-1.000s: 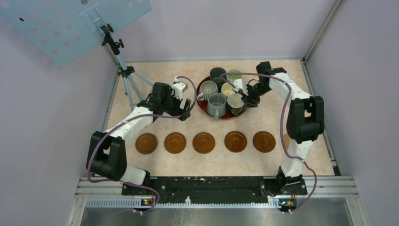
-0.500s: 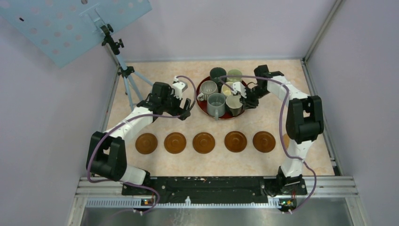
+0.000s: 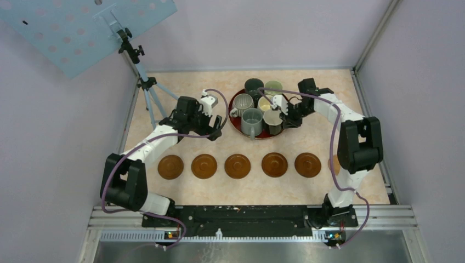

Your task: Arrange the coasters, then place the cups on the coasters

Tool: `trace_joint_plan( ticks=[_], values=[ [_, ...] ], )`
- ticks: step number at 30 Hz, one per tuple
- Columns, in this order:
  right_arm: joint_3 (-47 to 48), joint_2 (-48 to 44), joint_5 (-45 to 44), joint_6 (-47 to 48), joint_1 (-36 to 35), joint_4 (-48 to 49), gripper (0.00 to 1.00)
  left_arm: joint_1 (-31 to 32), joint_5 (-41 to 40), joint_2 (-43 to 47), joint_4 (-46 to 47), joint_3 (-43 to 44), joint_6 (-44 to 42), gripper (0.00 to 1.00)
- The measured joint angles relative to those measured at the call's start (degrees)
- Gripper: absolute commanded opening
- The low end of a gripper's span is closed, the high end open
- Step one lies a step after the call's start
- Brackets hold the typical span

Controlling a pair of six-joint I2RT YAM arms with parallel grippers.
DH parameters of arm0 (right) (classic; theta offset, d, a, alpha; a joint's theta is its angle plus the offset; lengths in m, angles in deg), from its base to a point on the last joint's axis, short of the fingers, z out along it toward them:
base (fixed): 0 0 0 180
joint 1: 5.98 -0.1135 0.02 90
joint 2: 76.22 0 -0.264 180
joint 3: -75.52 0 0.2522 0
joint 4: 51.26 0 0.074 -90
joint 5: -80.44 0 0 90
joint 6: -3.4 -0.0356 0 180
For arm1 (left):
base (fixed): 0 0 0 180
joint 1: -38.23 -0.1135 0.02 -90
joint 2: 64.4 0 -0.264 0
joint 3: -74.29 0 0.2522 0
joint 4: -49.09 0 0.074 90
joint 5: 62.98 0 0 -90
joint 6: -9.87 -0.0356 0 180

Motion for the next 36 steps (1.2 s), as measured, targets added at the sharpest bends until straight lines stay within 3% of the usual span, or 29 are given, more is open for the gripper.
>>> trace_joint_plan(
  ticks=[6,14,21,30,36],
  values=[
    [-1.4,-4.5,1.8,-5.7,2.3,1.3,0.0,0.0,0.7,0.1,0.0,0.0,0.0,0.99],
    [-2.4,-13.7,4.9,-11.0,10.5,1.6,0.0,0.0,2.0,0.6,0.0,0.0,-0.1,0.99],
    [-6.0,-23.6,4.5,-10.7,22.4,-4.1,0.0,0.0,7.4,0.5,-2.8,1.6,-1.7,0.99],
    [-10.8,-27.4,4.4,-5.7,40.1,-12.2,0.0,0.0,8.7,-0.7,-8.0,10.5,-5.3,0.99],
    [-18.4,-36.5,1.4,-3.0,46.8,-16.8,0.0,0.0,11.0,-1.0,-9.5,11.6,-7.9,0.99]
  ],
)
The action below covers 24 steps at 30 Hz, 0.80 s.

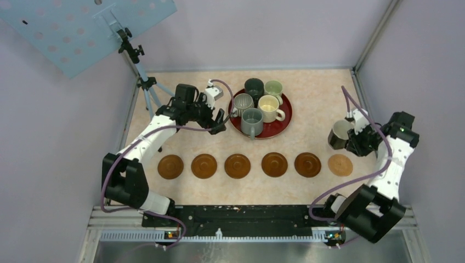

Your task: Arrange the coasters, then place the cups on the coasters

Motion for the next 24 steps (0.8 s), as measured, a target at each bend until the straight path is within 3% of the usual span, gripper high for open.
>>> trace_joint_plan(
  ticks=[6,15,24],
  values=[
    [-6.3,-11.6,-0.9,1.8,1.0,-3.7,0.0,0.0,3.8,-2.8,-5.1,2.8,-2.2,0.99],
    [-12.7,-12.2,-0.4,3.8,5.1,-3.7,0.0,0.0,6.1,-5.4,-13.3,13.9,-10.0,0.99],
    [-17.5,-13.1,0.1,5.6,11.2,0.0,0.0,0.0,7.6,-8.9,-17.1,14.6,-9.0,0.99]
  ],
)
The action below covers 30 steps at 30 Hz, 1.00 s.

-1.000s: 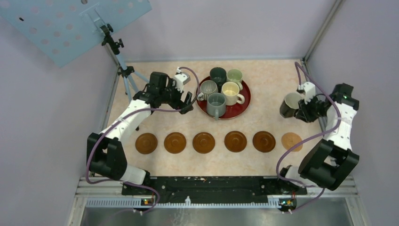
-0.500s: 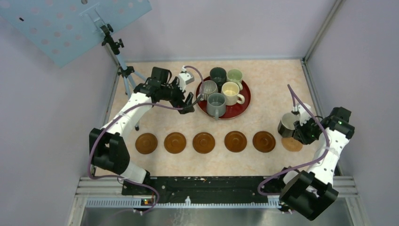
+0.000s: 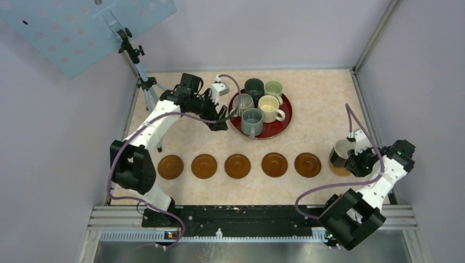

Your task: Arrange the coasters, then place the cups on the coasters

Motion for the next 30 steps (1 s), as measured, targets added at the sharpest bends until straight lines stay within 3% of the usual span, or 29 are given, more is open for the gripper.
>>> trace_joint_plan(
  ticks=[7,30],
  values=[
    [0.0,5.9,3.4,6.8,8.4,0.3,0.0,0.0,0.4,-1.4,-0.1,0.0,1.5,0.99],
    [-2.4,9.0,5.6,17.4,12.0,0.9,0.0,0.5,0.2,-3.1,-0.1,1.9,3.0,0.99]
  ],
)
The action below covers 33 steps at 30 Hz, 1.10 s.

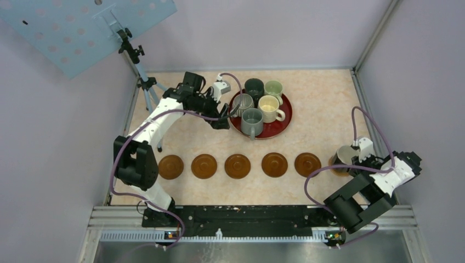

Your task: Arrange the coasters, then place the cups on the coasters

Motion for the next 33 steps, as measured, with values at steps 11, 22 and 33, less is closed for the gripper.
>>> trace_joint_plan(
  ticks=[11,22,33],
  values=[
    [-0.9,1.4,0.2,1.8,1.5,1.4,0.0,0.4,-0.1,0.0,0.0,0.3,0.0,0.99],
    [-0.9,1.5,0.2,4.5,1.6,1.4,0.0,1.1,-0.1,-0.7,0.0,1.0,0.2,0.99],
    [-0.8,2.2,0.5,6.1,1.7,1.2,0.0,1.7,-0.1,-1.0,0.0,1.0,0.5,0.99]
  ],
)
